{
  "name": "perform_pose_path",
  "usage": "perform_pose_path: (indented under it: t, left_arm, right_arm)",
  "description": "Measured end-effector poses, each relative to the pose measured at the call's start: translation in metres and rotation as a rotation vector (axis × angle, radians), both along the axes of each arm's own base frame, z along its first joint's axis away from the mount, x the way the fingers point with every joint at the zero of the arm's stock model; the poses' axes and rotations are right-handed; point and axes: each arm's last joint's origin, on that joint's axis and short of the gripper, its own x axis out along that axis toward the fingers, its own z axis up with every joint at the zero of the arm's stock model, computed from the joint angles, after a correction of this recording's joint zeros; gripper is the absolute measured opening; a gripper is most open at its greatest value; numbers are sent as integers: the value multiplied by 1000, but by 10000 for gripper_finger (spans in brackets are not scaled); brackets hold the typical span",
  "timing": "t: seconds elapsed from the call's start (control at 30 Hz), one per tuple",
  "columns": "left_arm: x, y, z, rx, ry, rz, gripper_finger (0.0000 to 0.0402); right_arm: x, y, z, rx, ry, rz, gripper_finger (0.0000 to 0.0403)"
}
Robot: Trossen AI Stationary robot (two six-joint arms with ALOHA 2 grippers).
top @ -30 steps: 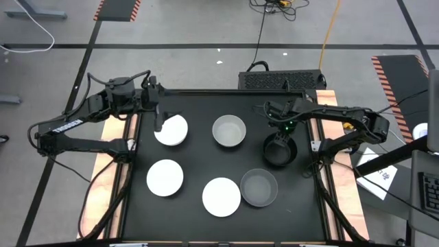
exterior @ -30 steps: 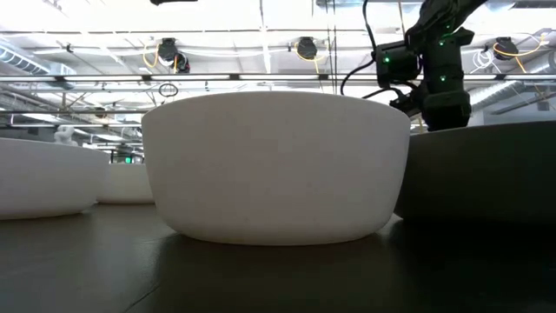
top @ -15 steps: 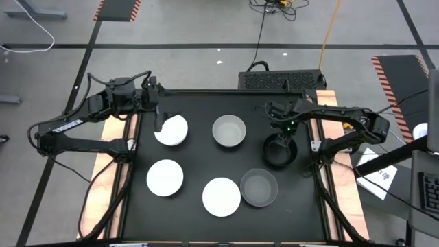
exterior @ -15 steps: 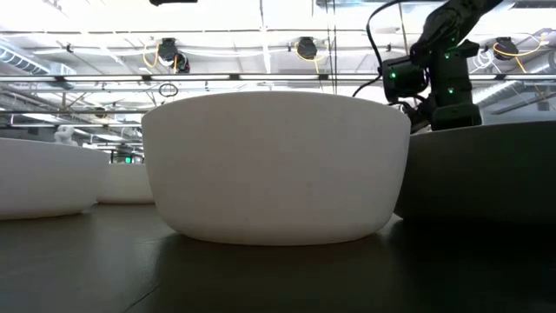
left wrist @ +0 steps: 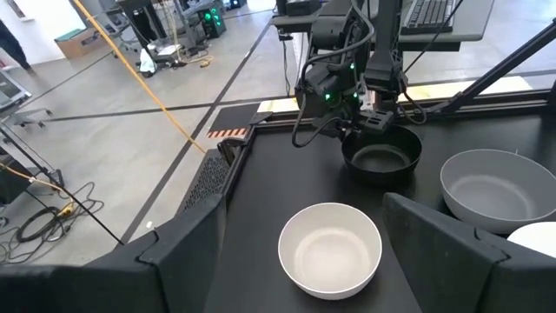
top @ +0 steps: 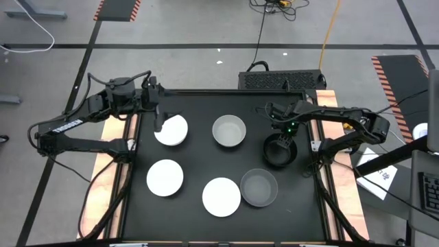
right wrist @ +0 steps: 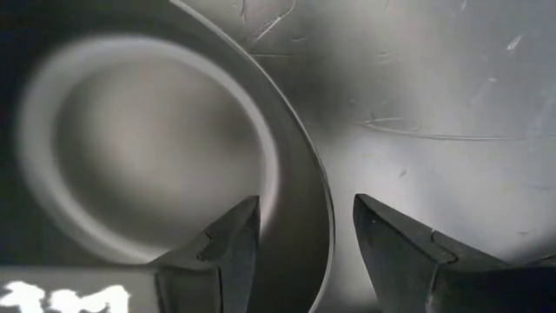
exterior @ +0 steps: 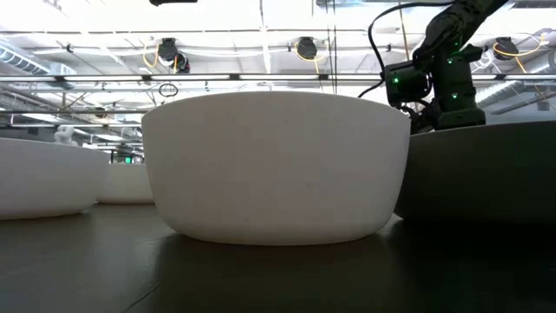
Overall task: Nest bowls inside each other
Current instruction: Stack the black bowl on the light gray bowl
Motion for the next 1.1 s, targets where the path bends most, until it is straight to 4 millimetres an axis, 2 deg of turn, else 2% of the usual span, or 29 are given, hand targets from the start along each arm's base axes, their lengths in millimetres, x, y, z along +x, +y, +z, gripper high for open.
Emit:
perform_pose_path:
  t: [0.33, 0.83, 0.93, 1.1]
  left_arm:
    - [0, 0, 0, 0, 0, 0, 315]
    - [0, 0, 0, 0, 1, 0, 315]
    - [0, 0, 0, -1, 3, 0, 315]
    - [0, 0, 0, -2, 5, 0, 315]
  right_arm:
    - [0, 0, 0, 0, -1, 3, 166]
    - [1, 0, 0, 6, -21, 8, 23]
    - [2, 0, 0, 10, -28, 14, 6]
    - [2, 0, 0, 13, -29, 1, 4]
